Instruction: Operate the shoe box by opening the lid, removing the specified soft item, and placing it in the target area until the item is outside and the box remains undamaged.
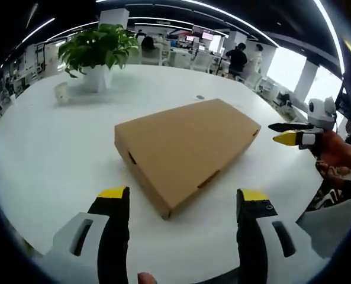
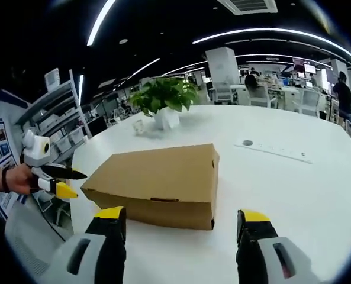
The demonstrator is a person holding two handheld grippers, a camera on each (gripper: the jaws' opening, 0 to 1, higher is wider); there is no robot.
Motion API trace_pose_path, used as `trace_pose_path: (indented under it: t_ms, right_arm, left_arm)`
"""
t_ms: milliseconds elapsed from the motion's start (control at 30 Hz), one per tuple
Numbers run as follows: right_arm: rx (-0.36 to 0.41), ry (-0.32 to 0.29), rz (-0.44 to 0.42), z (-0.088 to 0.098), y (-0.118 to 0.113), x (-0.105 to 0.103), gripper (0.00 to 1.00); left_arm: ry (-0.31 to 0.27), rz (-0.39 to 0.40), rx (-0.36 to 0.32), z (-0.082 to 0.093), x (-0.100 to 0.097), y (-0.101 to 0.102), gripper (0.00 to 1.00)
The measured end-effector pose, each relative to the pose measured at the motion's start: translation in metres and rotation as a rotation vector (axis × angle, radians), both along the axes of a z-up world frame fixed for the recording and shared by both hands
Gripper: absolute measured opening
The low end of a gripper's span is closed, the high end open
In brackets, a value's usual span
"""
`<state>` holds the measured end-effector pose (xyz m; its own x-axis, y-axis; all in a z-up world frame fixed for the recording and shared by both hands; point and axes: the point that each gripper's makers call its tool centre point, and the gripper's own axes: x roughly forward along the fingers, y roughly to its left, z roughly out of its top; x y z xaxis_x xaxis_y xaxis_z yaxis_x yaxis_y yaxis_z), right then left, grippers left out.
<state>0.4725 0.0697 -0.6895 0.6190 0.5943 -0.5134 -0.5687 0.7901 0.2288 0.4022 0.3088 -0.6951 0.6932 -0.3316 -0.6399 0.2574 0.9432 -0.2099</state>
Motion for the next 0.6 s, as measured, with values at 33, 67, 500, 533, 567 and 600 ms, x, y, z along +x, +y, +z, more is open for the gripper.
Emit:
trace_pose_path:
  t_ms: [33, 67, 500, 533, 567, 600]
  right_arm:
    - [-0.019, 0.002, 0.013, -0.003, 0.001, 0.001, 0.73]
    - [-0.058, -0.014, 0.021, -0.006, 0.000, 0.006, 0.70]
    - [-0.118, 0.016, 0.110, -0.028, 0.018, 0.027, 0.64]
    - [-0.118, 0.021, 0.133, -0.030, 0.021, 0.026, 0.63]
    - [-0.122, 0.019, 0.149, -0.031, 0.022, 0.025, 0.62]
    - [-0.123, 0.014, 0.174, -0.030, 0.026, 0.022, 0.60]
  left_arm:
    - [0.005, 0.004, 0.000, -0.003, 0.002, 0.000, 0.73]
    - [0.008, 0.006, 0.003, -0.004, 0.003, 0.000, 0.73]
    - [0.027, -0.020, 0.045, -0.025, 0.017, -0.001, 0.69]
    - [0.028, -0.022, 0.048, -0.026, 0.018, -0.001, 0.68]
    - [0.028, -0.023, 0.049, -0.027, 0.020, -0.001, 0.68]
    - [0.030, -0.024, 0.049, -0.028, 0.021, -0.001, 0.67]
